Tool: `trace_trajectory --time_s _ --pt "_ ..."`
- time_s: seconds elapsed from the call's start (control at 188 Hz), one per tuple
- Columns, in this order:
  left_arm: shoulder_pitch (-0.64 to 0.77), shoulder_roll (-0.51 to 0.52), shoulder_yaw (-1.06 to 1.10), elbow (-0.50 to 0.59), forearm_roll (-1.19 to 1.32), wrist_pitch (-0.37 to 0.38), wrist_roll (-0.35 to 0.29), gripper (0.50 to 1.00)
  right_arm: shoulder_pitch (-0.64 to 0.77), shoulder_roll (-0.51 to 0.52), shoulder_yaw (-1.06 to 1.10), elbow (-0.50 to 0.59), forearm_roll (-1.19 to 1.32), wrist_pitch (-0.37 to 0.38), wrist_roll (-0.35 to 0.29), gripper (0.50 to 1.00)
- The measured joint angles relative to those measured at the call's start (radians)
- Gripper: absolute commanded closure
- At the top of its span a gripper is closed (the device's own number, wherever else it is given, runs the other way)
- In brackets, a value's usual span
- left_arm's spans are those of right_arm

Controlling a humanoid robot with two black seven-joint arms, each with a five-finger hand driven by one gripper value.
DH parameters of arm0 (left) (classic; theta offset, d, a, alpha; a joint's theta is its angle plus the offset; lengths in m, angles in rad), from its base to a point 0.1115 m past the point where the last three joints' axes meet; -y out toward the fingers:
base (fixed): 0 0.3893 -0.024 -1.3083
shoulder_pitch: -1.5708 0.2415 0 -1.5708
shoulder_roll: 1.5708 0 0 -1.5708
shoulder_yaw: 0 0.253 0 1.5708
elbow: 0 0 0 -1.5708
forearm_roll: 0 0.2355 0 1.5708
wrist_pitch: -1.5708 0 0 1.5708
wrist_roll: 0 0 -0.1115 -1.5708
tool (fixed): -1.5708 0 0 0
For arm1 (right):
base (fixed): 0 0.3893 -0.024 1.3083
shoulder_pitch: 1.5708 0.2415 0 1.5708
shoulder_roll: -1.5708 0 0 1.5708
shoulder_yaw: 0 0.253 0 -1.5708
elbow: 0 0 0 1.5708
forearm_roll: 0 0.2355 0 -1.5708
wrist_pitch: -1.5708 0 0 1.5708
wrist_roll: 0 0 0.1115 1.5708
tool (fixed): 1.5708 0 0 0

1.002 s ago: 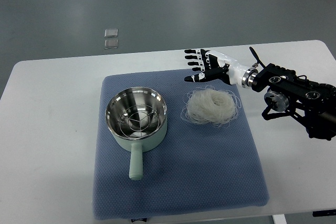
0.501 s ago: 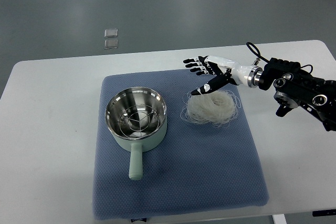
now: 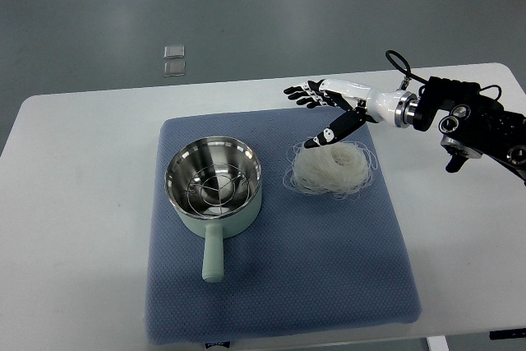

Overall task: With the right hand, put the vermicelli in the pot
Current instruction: 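Lower the right hand onto the vermicelli and close fingers around it, then lift the grasped vermicelli up off the mat with the right hand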

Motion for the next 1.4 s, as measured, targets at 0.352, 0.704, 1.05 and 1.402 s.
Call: trace_trajectory --time_s 0.352,0.704,1.05,1.402 --pt "0.0 0.0 0.0 0.0 0.0 0.0 0.0 0.5 -0.022 -0.012 -0.007 0.05 -0.165 -0.001 0.041 0.579" --pt "0.0 0.0 0.0 0.0 0.0 0.0 0.0 0.5 -0.013 -0.049 -0.074 0.051 -0.312 -0.013 0.079 0.579" --pt "0.0 0.0 0.0 0.0 0.0 0.0 0.0 0.5 -0.021 -0.032 -0.126 -0.015 -0.377 -0.097 0.079 0.579" --pt "0.0 0.0 0.0 0.0 0.0 0.0 0.0 0.5 -0.023 -0.014 -0.19 -0.059 -0.387 -0.15 0.076 0.589"
